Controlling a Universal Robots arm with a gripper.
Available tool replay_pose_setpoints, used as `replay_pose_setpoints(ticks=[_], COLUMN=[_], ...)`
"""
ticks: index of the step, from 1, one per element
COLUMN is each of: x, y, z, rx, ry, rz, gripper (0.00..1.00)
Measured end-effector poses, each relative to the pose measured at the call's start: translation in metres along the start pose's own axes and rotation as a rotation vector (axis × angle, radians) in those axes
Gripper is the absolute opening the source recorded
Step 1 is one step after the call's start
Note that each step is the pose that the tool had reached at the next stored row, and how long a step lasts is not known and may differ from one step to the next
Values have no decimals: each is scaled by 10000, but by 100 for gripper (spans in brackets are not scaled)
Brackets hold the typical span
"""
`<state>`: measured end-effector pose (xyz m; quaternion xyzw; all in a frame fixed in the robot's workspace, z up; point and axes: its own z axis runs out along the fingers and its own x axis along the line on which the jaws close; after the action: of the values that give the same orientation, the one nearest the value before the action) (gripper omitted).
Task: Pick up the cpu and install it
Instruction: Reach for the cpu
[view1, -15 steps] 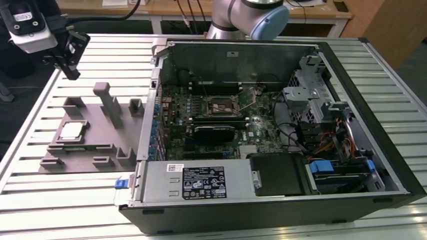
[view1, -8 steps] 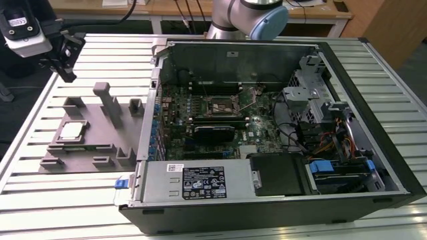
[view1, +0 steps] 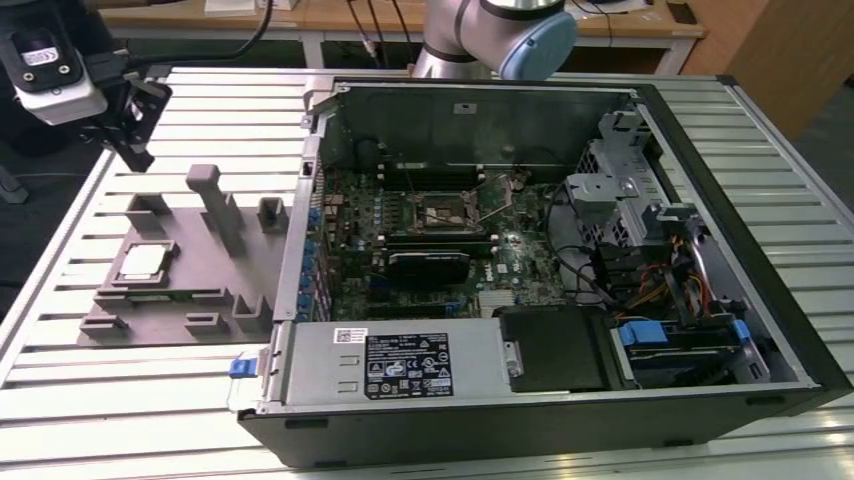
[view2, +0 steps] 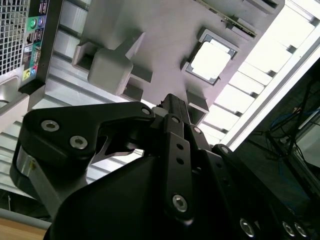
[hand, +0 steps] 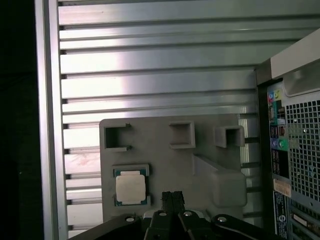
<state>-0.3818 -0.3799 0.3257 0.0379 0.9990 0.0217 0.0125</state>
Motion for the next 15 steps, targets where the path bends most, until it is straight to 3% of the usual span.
replay_pose_setpoints(ticks=[15], x=[25], y=[-47], z=[124], rx=[1], ry=[8], rz=[0], gripper=[11])
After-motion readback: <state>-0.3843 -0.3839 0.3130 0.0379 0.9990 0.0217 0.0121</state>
